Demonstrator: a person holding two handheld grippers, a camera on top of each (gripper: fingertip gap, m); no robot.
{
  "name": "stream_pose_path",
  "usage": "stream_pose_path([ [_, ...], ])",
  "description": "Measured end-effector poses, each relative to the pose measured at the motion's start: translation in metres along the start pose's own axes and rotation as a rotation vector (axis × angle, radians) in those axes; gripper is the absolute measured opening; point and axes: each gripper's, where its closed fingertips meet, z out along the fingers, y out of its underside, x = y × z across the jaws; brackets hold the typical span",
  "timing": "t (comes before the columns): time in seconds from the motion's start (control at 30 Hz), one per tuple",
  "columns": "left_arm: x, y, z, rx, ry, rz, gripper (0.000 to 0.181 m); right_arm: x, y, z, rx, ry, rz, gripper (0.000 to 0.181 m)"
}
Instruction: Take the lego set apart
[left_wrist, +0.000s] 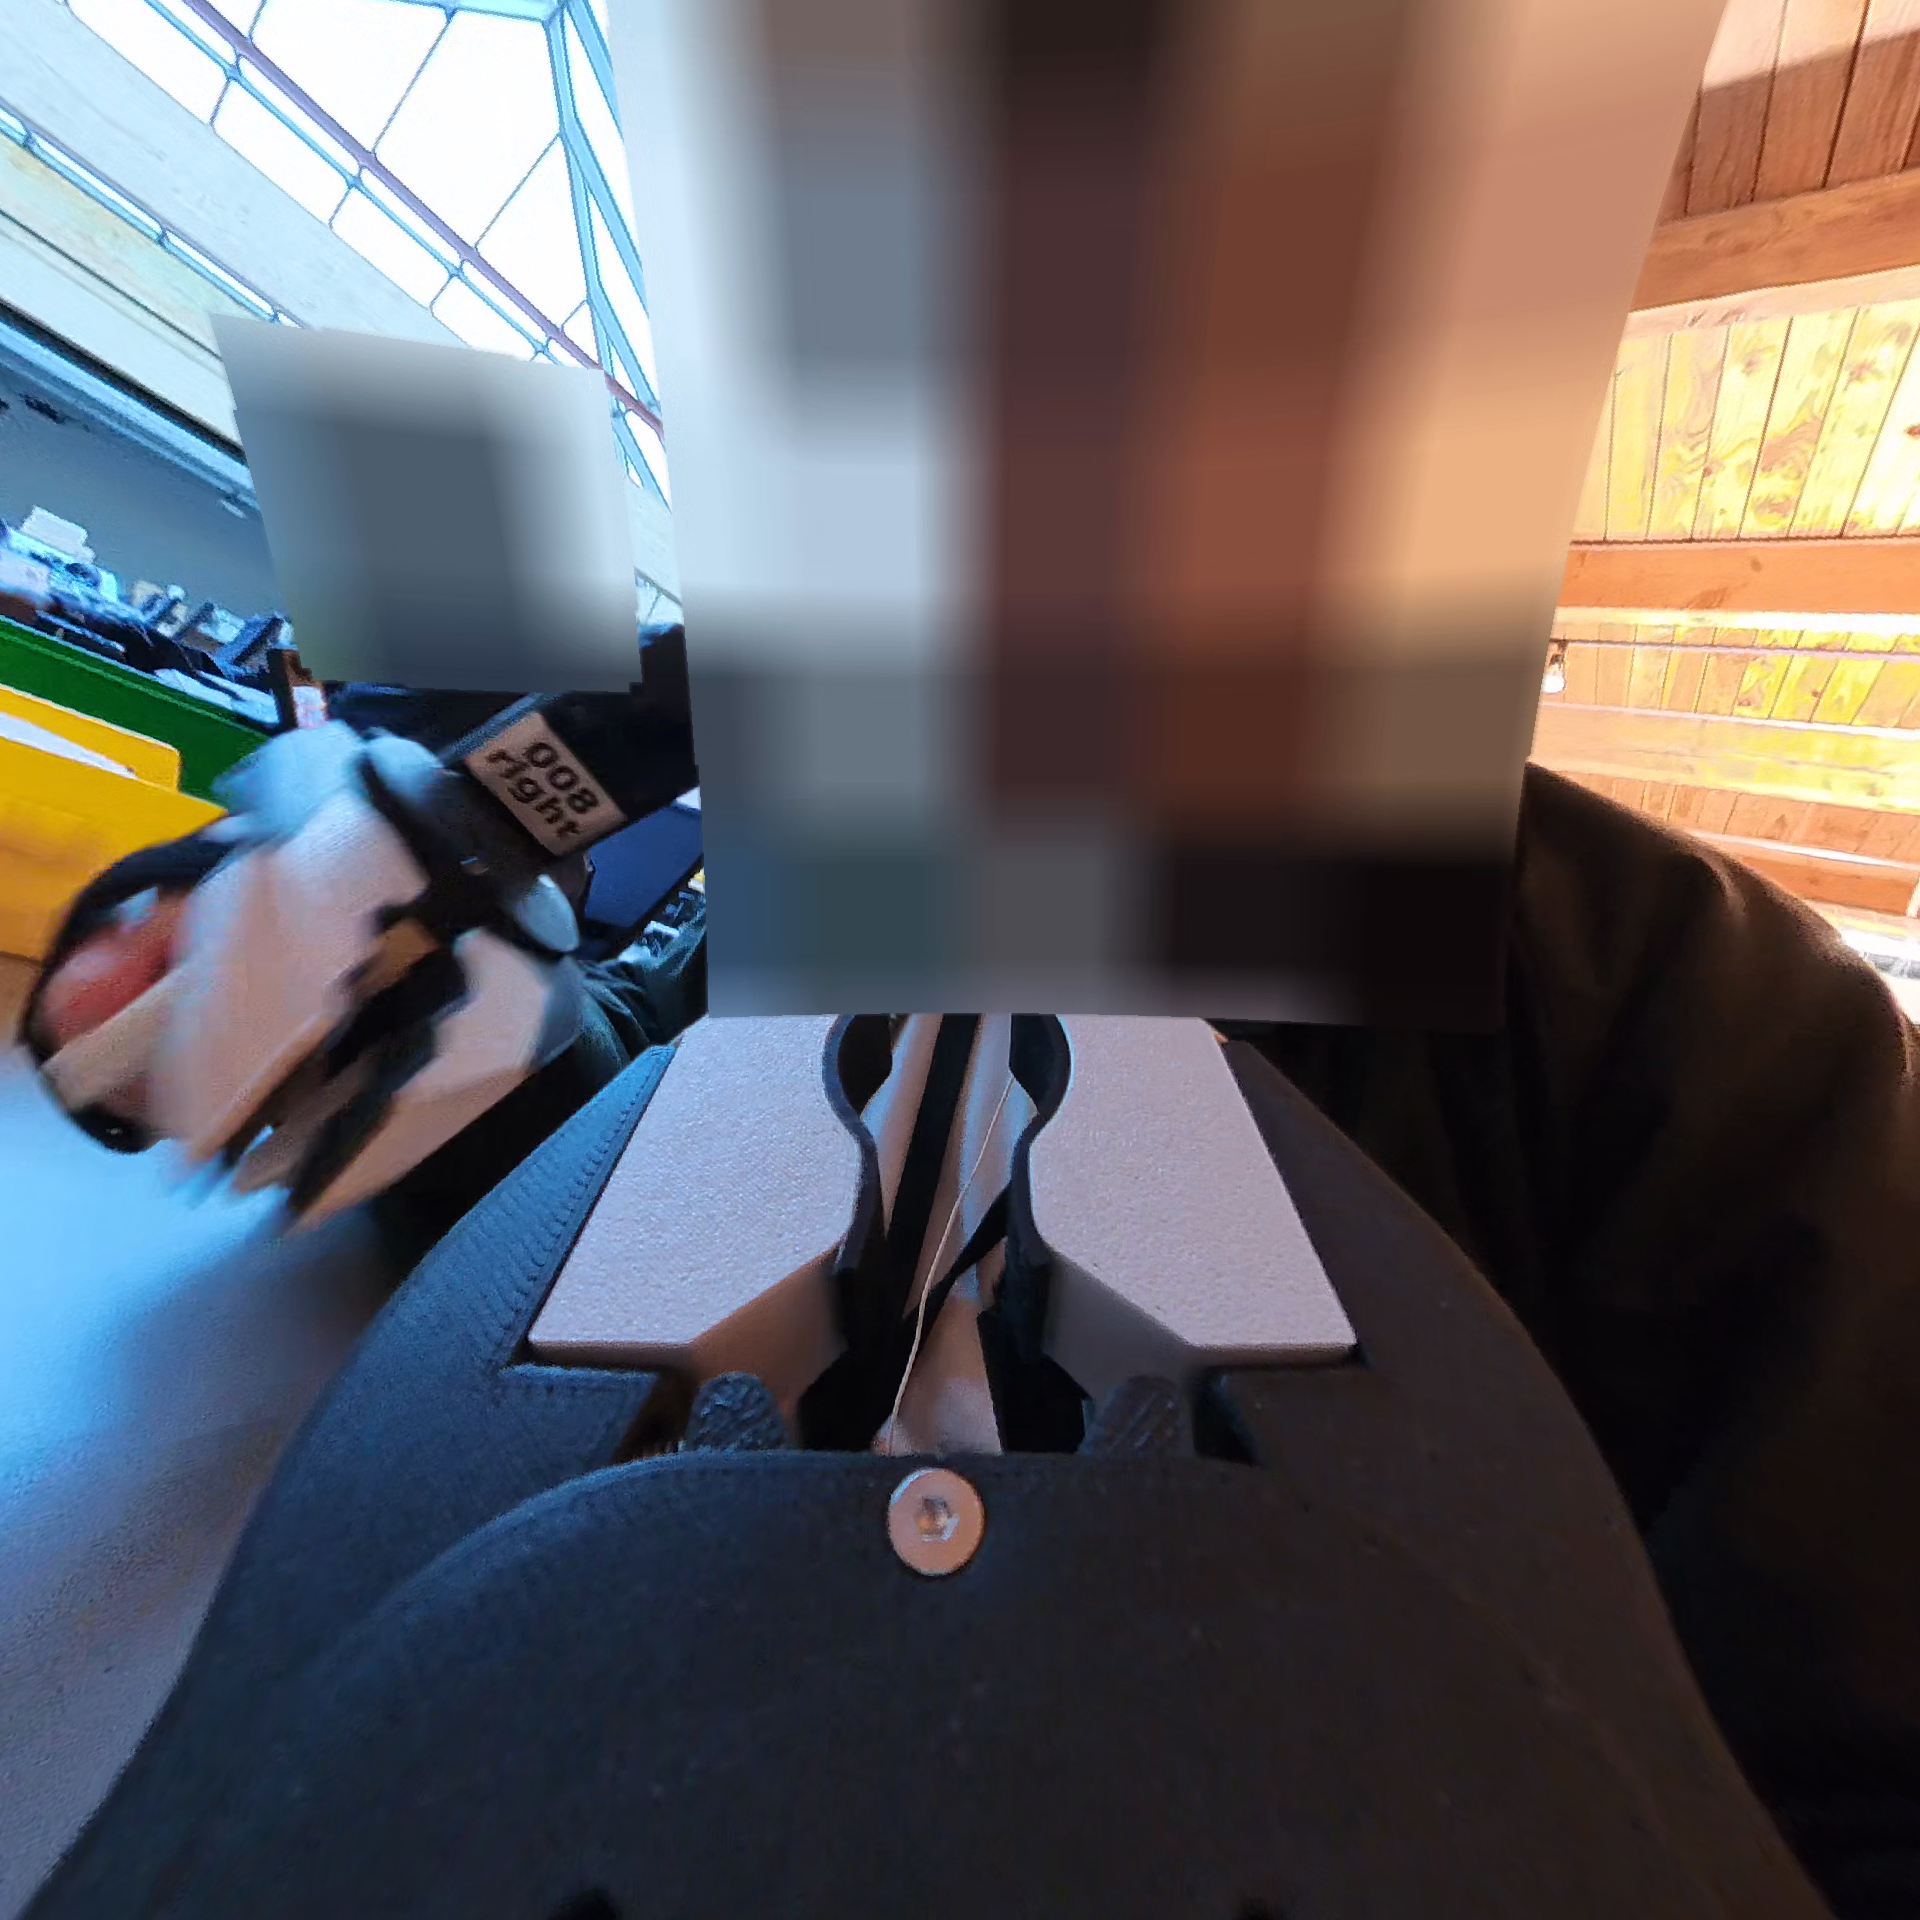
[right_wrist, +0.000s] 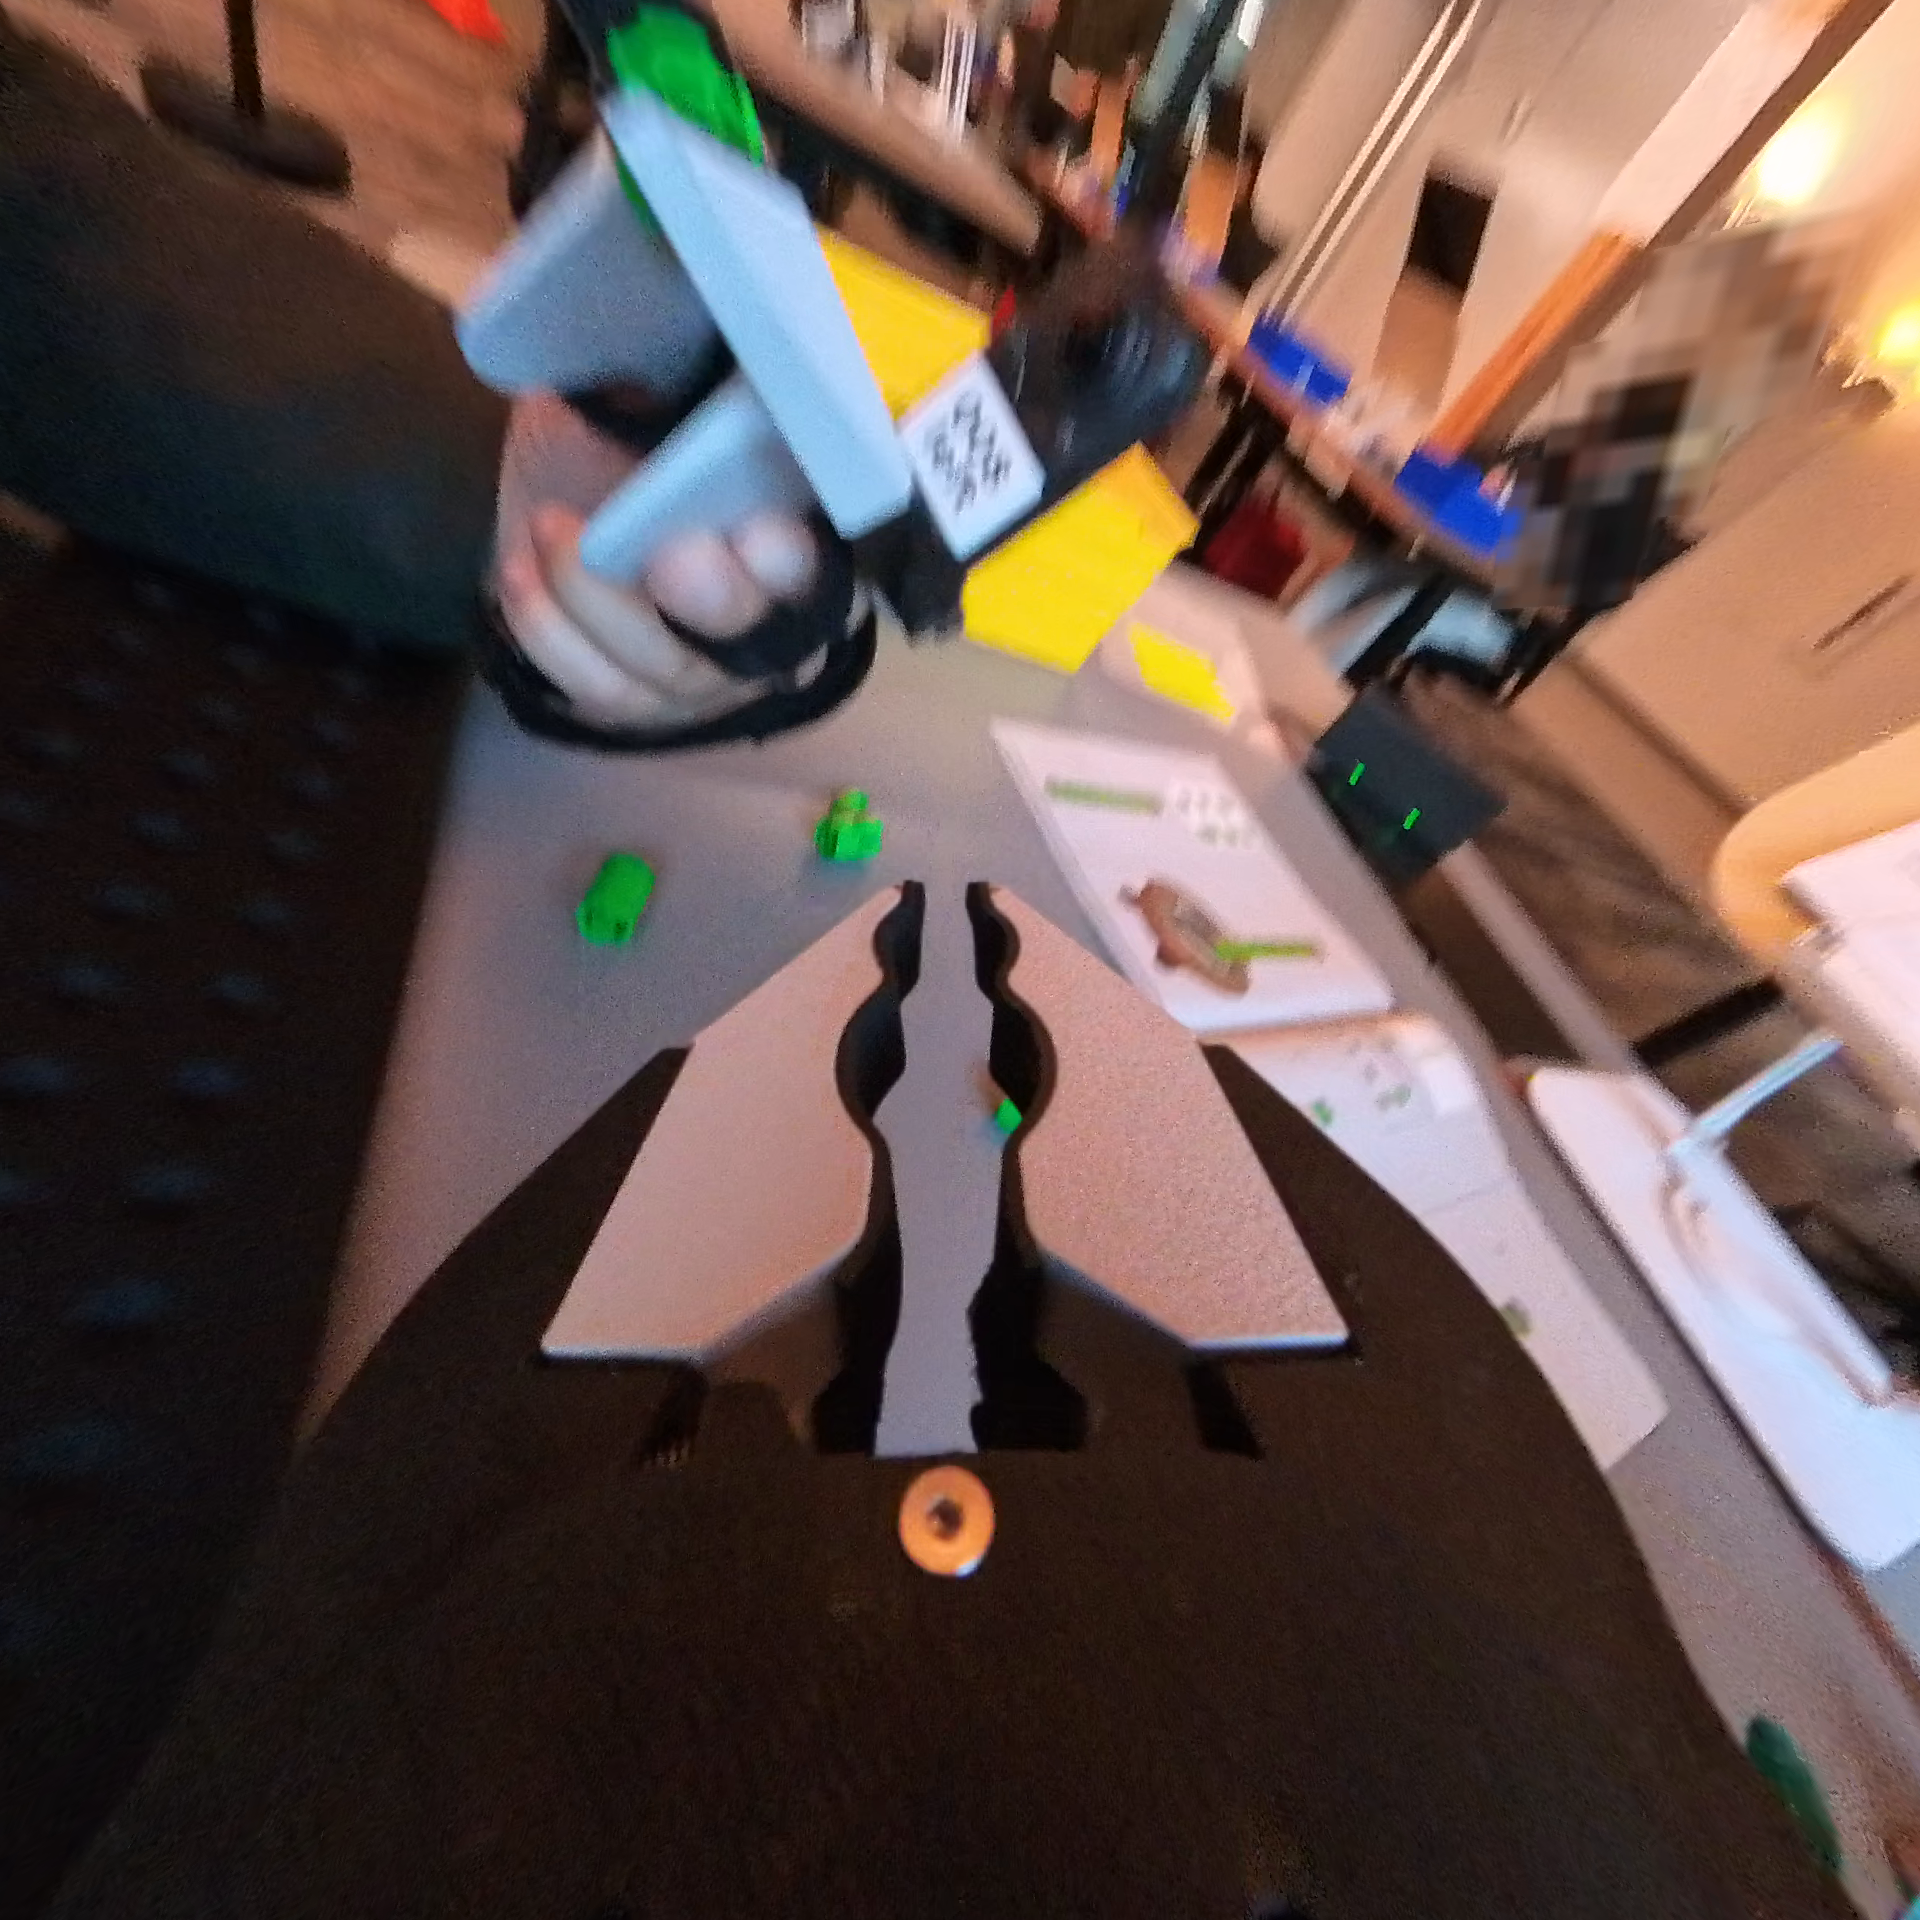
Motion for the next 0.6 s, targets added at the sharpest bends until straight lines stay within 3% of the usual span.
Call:
stream_pose_path([
  [0.1, -0.001, 0.004, 0.001, -0.025, -0.009, 0.009, 0.015, -0.01, 0.023, 0.009, -0.128, -0.056, 0.009, 0.003],
  [0.27, -0.001, 0.008, 0.002, -0.049, -0.015, 0.017, 0.015, -0.006, 0.024, 0.008, -0.165, 0.019, -0.178, 0.003],
  [0.6, -0.002, 0.007, 0.002, -0.048, -0.017, 0.012, 0.014, -0.006, 0.031, 0.009, -0.195, 0.02, -0.197, 0.003],
])
